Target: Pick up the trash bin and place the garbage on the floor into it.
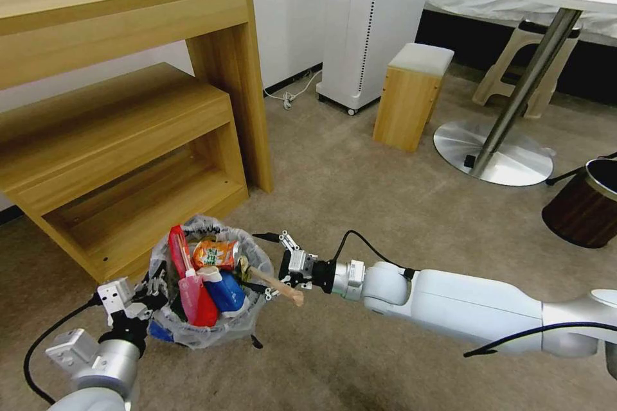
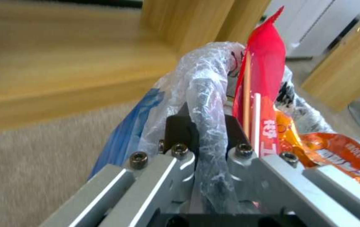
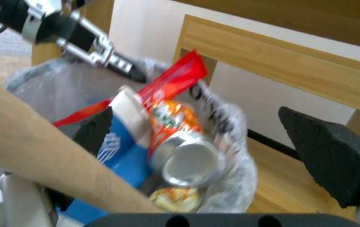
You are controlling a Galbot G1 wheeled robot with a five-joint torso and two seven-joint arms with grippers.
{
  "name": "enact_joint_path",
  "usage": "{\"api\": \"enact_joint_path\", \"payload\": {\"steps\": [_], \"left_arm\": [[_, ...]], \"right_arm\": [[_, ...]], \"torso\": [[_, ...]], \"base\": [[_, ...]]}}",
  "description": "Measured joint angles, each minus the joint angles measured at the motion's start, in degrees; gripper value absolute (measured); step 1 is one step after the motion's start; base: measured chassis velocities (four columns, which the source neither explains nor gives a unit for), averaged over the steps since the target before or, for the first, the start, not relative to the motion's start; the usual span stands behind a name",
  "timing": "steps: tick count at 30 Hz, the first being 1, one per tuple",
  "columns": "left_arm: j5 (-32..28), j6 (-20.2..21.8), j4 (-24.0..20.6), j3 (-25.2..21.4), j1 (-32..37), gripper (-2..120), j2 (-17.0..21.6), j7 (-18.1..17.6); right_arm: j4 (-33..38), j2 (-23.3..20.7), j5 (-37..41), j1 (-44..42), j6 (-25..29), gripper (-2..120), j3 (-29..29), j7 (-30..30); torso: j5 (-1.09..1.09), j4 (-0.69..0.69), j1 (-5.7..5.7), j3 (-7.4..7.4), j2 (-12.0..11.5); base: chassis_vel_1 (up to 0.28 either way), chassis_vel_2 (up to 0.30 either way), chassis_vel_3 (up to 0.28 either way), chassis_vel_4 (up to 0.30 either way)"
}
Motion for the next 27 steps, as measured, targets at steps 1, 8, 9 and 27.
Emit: {"api": "enact_joint_path", "payload": {"steps": [1, 8, 9, 27], "left_arm": [[-0.09, 0.07, 0.24, 0.09, -0.04, 3, 0.23, -0.11], [-4.09, 1.38, 1.30, 0.09, -0.78, 3, 3.46, -2.74], [-4.31, 1.43, 1.47, -0.01, -0.94, 3, 3.73, -2.84], [-8.32, 2.70, 4.93, 1.11, -3.04, 3, 4.03, -5.43]], "right_arm": [[0.02, -0.07, -0.01, -0.04, 0.01, 100, 0.08, 0.00], [0.63, -0.74, -0.34, -1.03, 0.18, 100, 1.07, -0.09], [0.69, -0.80, -0.37, -1.10, 0.18, 100, 1.14, -0.12], [1.36, -1.97, -1.21, -2.24, 0.50, 100, 2.59, -0.27]], "torso": [[0.00, 0.00, 0.00, 0.00, 0.00], [0.00, 0.01, 0.00, 0.00, 0.00], [0.00, 0.00, 0.00, 0.00, 0.00], [0.00, 0.00, 0.00, 0.00, 0.00]], "base": [[0.000, 0.000, 0.000, 0.000], [0.000, 0.000, 0.000, 0.000], [0.000, 0.000, 0.000, 0.000], [0.000, 0.000, 0.000, 0.000]]}}
